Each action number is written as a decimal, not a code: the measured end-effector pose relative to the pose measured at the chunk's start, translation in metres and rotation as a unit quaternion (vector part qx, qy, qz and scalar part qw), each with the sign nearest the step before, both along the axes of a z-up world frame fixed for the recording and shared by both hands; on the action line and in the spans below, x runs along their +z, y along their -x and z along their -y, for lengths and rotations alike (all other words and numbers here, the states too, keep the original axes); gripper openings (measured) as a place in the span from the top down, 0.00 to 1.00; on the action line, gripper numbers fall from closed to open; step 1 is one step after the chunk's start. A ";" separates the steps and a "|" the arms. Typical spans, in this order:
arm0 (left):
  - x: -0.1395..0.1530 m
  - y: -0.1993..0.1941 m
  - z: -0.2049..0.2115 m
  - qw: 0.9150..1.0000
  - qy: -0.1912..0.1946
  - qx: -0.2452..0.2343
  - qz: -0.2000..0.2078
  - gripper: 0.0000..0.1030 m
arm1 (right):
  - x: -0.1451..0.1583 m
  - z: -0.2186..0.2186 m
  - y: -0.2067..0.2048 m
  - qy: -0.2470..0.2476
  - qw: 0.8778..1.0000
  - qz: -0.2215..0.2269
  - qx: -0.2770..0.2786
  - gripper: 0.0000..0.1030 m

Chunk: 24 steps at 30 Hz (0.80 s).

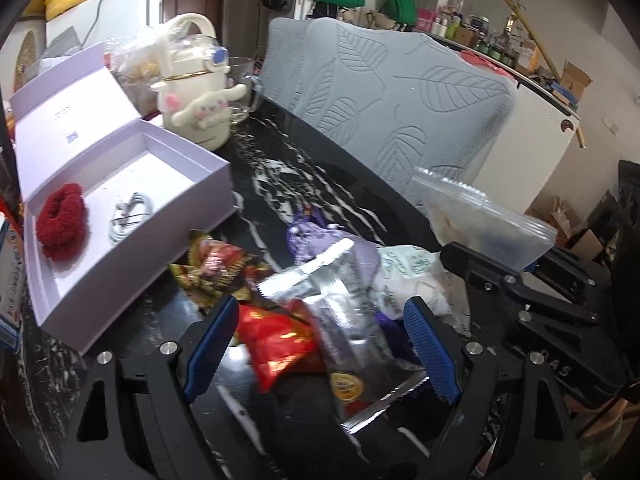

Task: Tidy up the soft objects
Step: 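Grasp the silver snack packet with the left gripper while the right gripper grasps the clear plastic bag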

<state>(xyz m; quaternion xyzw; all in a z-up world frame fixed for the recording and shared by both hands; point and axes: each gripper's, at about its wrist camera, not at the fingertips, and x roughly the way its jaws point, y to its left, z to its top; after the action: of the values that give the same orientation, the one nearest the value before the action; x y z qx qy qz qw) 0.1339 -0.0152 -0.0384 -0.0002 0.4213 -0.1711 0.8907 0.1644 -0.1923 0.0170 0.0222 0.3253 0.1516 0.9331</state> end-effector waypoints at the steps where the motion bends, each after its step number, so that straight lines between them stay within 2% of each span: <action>1: -0.001 0.000 0.003 1.000 0.003 -0.003 -0.003 0.18 | 0.001 0.003 0.002 -0.001 1.000 0.001 -0.002 0.71; 5: -0.008 -0.001 0.013 1.000 0.005 -0.007 -0.012 0.19 | 0.002 0.011 0.009 -0.003 1.000 0.002 -0.012 0.71; 8: -0.011 -0.002 0.018 1.000 0.005 -0.006 -0.011 0.32 | 0.001 0.016 0.011 -0.004 1.000 -0.001 -0.017 0.71; 10: -0.015 -0.003 0.020 1.000 0.001 -0.003 -0.015 0.48 | 0.000 0.018 0.011 -0.004 1.000 -0.003 -0.022 0.71; 12: -0.018 -0.005 0.021 1.000 -0.019 0.010 -0.018 0.53 | -0.001 0.020 0.010 -0.005 1.000 -0.003 -0.028 0.71; 17: -0.023 -0.009 0.013 0.999 -0.002 0.019 -0.031 0.57 | -0.003 0.022 0.008 -0.013 0.999 -0.006 -0.028 0.71; 24: -0.029 -0.009 0.022 0.999 -0.021 0.006 -0.030 0.57 | -0.003 0.020 0.010 -0.010 1.000 -0.005 -0.026 0.71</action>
<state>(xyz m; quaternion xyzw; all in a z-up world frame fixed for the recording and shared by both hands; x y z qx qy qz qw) 0.1428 -0.0368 -0.0677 0.0113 0.4513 -0.1568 0.8784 0.1548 -0.2126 0.0138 0.0405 0.3277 0.1306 0.9348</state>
